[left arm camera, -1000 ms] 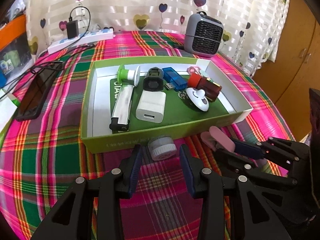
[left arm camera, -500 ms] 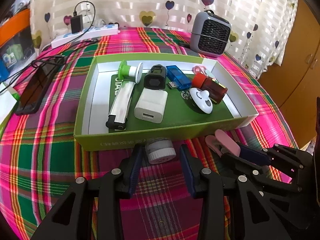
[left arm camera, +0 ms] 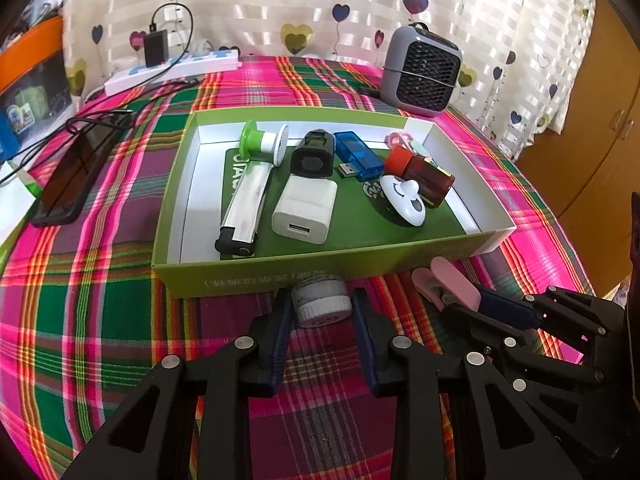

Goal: Organize rigid objects
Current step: 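Close the left tool on the white container while the right tool grasps the pink object, then carry the white container in the left tool while the right tool carries the pink object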

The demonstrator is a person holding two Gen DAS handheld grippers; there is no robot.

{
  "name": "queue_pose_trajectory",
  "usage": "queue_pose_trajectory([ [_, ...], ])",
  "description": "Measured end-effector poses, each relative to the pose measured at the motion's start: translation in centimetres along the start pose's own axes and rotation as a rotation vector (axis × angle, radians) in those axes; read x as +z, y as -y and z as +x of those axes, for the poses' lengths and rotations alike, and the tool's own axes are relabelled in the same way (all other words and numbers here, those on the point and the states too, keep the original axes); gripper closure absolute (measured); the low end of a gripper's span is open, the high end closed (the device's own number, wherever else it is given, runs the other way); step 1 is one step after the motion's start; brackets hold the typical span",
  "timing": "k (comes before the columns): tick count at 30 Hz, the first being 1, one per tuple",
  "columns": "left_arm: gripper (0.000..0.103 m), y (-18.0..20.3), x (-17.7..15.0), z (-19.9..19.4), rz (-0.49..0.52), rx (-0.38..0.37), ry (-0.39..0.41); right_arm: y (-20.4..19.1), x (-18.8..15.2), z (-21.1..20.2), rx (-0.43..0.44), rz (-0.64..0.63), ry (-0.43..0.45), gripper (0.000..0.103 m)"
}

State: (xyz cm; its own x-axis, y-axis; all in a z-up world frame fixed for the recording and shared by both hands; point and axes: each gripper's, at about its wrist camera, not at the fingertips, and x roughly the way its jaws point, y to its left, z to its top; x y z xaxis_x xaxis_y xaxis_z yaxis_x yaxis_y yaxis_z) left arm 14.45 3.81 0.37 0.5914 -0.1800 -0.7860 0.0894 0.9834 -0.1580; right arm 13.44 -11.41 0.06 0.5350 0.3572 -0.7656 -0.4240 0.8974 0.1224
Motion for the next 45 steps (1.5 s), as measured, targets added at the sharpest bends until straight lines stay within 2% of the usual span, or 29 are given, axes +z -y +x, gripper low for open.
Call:
queue_pose_trajectory([
  [23,0.074,0.6,-0.8,-1.7,0.023,0.000,0.017,-0.3,-0.3,-0.9,-0.002,-0.002,0.023,0.084],
  [45,0.074,0.9,-0.3,-4.4,0.048,-0.006,0.078,-0.6,0.5,-3.9,-0.003,0.002,0.103,0.084],
])
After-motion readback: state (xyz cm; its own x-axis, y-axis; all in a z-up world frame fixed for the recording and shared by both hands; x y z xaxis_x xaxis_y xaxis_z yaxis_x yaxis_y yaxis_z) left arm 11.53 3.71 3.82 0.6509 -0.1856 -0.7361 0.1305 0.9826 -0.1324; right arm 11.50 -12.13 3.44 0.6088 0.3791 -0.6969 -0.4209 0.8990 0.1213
